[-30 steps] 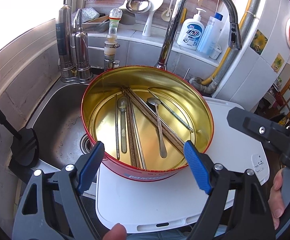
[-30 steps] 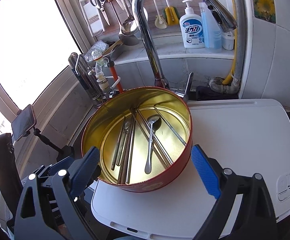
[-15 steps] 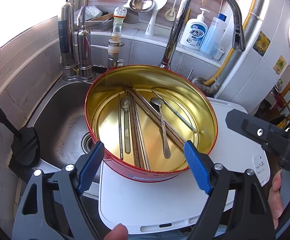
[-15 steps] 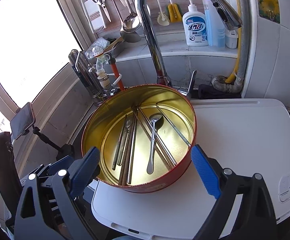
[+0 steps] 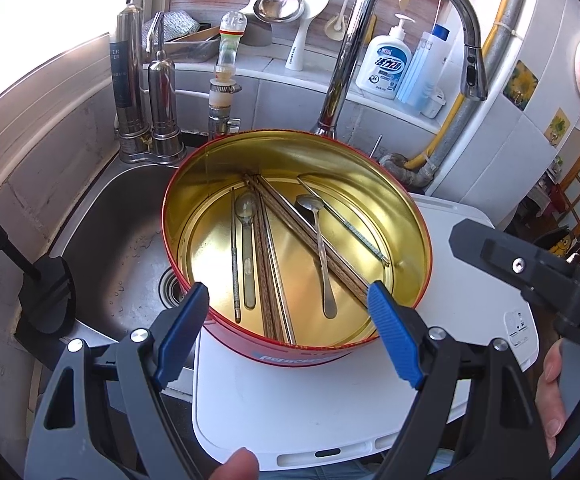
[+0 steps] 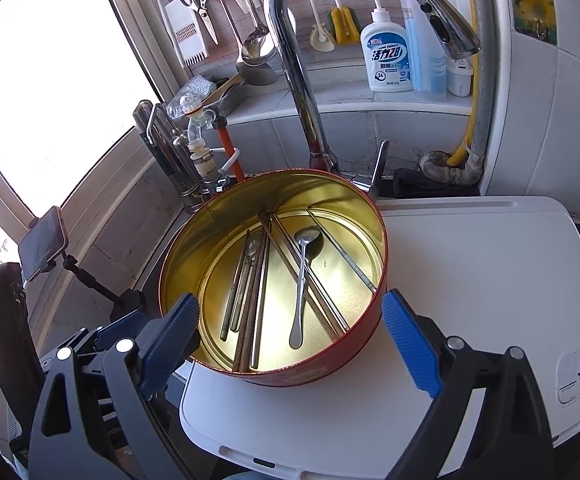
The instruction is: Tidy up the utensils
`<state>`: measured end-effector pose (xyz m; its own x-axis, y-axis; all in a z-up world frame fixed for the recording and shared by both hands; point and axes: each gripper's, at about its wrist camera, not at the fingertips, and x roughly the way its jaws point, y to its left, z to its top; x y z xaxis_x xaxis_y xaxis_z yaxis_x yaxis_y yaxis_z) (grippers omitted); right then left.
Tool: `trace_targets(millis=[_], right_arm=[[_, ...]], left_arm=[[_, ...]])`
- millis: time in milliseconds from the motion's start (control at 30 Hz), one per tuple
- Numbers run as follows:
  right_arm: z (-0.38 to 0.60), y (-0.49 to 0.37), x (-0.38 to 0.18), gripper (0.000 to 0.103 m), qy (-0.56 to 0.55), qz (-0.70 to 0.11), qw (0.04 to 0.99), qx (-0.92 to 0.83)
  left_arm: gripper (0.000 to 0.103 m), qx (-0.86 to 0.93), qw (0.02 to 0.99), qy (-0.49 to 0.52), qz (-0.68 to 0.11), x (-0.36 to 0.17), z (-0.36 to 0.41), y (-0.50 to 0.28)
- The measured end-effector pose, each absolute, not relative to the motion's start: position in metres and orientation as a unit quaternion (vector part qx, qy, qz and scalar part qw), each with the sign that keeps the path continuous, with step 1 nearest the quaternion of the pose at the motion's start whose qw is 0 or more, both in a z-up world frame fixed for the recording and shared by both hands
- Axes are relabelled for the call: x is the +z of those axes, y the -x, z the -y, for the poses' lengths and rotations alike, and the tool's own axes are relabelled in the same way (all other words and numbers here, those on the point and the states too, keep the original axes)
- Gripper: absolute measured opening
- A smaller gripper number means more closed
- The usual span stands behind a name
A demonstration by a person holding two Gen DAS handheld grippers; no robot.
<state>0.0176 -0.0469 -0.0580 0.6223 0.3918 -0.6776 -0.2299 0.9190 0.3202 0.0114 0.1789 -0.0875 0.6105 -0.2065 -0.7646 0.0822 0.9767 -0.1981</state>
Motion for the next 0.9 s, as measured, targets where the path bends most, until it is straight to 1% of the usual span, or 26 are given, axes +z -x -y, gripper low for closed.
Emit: trace_targets(millis=[533, 600, 700, 900], right_arm=[[0.051, -0.015, -0.058, 0.094, -0.096, -0.399, 0.893, 0.183], [0.057, -0.015, -0.057, 0.094, -0.098, -0.396, 0.894, 0.186], [0.069, -0.015, -0.058, 0.094, -0.101, -0.395, 0.894, 0.188], [0.108, -0.014, -0.064, 0.094, -0.117, -0.395, 0.891, 0.190]], left_arm=[[0.080, -0.083, 0.897, 0.075, -0.427, -0.083, -0.172, -0.007], [0.080, -0.083, 0.898, 0.075, -0.425, -0.081, -0.166, -0.006], [0.084, -0.081, 0.901, 0.074, -0.420, -0.078, -0.156, -0.005], [0.084, -0.055, 0.915, 0.051, -0.397, -0.071, -0.121, 0.001]])
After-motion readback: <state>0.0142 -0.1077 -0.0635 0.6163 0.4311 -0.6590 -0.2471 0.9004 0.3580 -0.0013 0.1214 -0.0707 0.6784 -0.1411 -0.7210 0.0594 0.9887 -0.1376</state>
